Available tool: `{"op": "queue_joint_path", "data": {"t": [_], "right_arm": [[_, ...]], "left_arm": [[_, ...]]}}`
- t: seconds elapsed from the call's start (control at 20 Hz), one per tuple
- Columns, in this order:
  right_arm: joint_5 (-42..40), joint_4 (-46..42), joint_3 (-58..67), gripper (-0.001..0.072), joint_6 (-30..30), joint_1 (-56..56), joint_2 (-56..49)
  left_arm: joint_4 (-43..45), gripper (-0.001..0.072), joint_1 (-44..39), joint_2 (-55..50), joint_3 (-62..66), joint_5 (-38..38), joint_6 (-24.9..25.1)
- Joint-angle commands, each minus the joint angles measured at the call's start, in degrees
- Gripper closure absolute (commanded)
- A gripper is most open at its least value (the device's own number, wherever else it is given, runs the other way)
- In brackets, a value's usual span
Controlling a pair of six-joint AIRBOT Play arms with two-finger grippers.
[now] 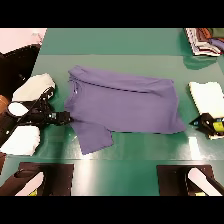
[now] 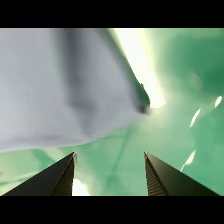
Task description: Fold the shirts.
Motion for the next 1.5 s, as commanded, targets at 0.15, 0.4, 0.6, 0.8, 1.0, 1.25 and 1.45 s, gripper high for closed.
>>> {"op": "queue_joint_path", "data": {"t": [0.15, 0.4, 0.6, 0.8, 1.0, 1.25, 1.45], "right_arm": [[-8.2, 9.4, -11.2, 0.0233, -2.6, -4.2, -5.0], [-14.9, 10.3, -8.1, 0.0527, -2.5, 6.0, -8.2], [-14.6, 9.8, -1.9, 0.0696, -2.5, 9.8, -1.9], [-12.2, 9.9, 14.6, 0.0696, -2.5, 12.0, 7.8], [-12.2, 9.8, 36.3, 0.0697, -2.5, 13.2, 14.4], [-10.8, 5.7, 58.5, 0.0697, -2.5, 9.2, 17.4], [-6.3, 5.4, 70.8, 0.0697, -2.1, 4.3, 15.0]], "left_arm": [[1.2, 0.0684, 0.2, 0.0, 1.1, 0.2, -0.1], [1.3, 0.0684, 0.2, 0.2, 1.1, 0.1, -0.3], [5.7, 0.0685, 0.2, 5.1, 6.2, -1.0, -4.2], [12.5, 0.0684, 0.2, 11.5, 26.1, -6.6, -6.7], [12.5, 0.0685, 0.2, 12.7, 54.4, -9.5, -6.7], [13.0, 0.0685, 0.2, 12.3, 82.5, -7.3, -8.6], [14.5, 0.0686, 0.2, 11.9, 88.5, -6.3, -10.2]]}}
